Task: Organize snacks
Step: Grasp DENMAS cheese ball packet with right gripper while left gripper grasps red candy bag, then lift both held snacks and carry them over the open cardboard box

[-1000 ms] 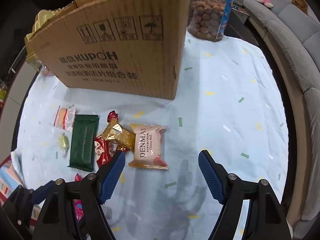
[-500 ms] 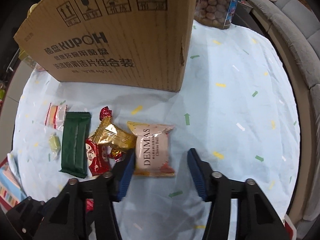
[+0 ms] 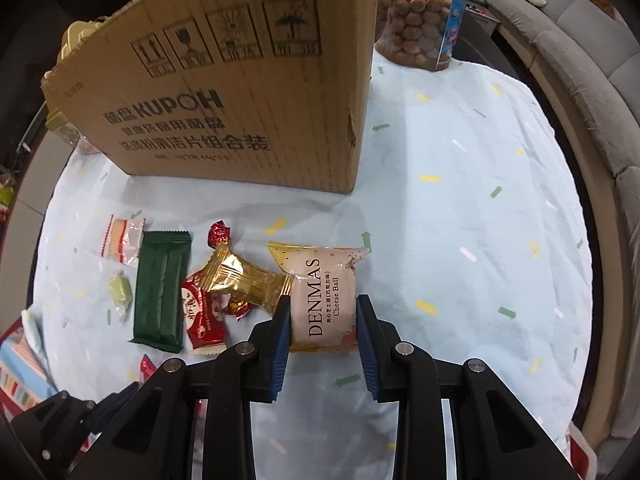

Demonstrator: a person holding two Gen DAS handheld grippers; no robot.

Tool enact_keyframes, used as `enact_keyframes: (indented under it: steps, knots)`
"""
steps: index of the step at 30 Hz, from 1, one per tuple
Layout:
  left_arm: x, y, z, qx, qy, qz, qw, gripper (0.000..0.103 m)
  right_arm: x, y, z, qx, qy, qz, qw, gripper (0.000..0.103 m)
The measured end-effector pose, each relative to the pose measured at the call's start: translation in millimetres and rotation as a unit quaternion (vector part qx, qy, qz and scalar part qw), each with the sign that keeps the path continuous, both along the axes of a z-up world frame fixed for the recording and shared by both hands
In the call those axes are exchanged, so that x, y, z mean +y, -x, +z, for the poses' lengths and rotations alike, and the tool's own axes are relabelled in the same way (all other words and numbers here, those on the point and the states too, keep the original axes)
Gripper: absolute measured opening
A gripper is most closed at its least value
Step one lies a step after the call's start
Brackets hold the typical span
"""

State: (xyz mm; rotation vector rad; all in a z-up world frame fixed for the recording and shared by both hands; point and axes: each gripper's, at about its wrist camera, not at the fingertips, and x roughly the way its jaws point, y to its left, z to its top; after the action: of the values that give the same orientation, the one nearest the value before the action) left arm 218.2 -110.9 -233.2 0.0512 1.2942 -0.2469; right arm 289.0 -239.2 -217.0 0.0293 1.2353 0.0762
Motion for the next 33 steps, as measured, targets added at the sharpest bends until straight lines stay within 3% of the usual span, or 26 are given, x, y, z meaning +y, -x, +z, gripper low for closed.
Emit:
enact_keyframes:
  steps: [33]
  knots:
    - [40.7,12.8,95.3,-0.107,0.013,0.045,0.9932,0.034,15.1,51.1,83.0,-0.077,0.005,0.001,0.997,0.032]
